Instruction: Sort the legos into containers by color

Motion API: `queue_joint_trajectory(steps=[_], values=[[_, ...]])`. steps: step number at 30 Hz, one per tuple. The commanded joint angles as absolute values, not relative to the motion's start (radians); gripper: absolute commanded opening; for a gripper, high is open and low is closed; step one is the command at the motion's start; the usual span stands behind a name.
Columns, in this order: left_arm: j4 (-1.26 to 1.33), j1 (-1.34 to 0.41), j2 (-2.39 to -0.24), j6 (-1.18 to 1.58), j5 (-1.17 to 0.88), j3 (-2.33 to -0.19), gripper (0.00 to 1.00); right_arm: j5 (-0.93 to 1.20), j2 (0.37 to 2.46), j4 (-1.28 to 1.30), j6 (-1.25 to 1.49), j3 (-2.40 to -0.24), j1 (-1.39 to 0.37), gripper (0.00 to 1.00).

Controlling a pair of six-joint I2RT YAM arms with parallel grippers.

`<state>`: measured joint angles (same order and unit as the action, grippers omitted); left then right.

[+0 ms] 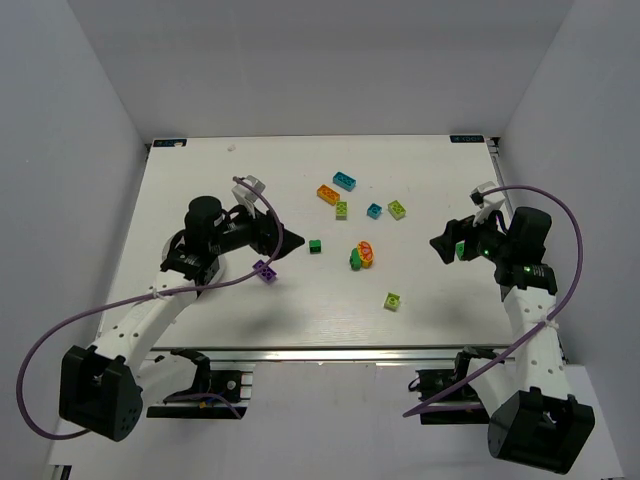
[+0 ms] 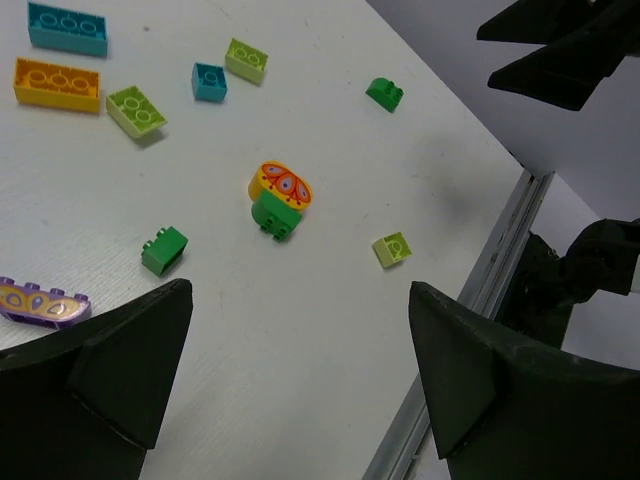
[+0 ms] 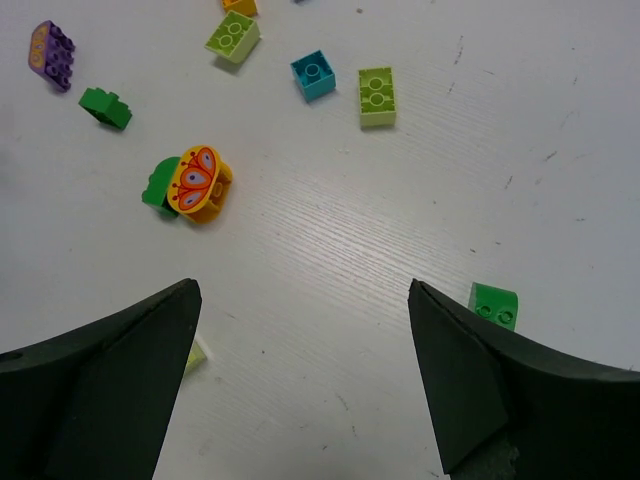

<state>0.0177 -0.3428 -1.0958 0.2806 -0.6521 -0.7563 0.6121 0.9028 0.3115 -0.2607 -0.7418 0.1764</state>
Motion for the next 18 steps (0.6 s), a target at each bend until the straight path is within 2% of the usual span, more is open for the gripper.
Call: queue_joint_trajectory(steps=[1, 9, 11, 12, 13, 16, 17, 18], values=[[0.057, -0.347, -1.042, 0.267, -0.684, -0.744, 0.98, 0.667, 0.888, 0.301, -0.238, -0.770, 0.181, 0.89], [0.040, -0.347, -1.052, 0.258, -0.689, -0.753, 0.98, 0.661, 0.876, 0.290, -0.249, -0.759, 0.181, 0.89], [0.040, -0.347, -1.055, 0.259, -0.681, -0.753, 0.93, 0.650, 0.882, 0.290, -0.250, -0.758, 0.181, 0.89], [0.040, -0.347, -1.060, 0.261, -0.677, -0.755, 0.86, 0.644, 0.882, 0.290, -0.255, -0.756, 0.186, 0.89], [0.034, -0.356, -1.080, 0.261, -0.667, -0.761, 0.64, 0.637, 0.890, 0.290, -0.267, -0.753, 0.184, 0.89], [0.006, -0.379, -1.138, 0.255, -0.643, -0.801, 0.21, 0.653, 0.920, 0.329, -0.360, -0.753, 0.183, 0.89], [-0.052, -0.388, -1.153, 0.250, -0.615, -0.811, 0.20, 0.638, 0.929, 0.362, -0.386, -0.770, 0.183, 0.89], [-0.076, -0.399, -1.173, 0.244, -0.591, -0.830, 0.20, 0.646, 0.933, 0.364, -0.371, -0.773, 0.187, 0.85]])
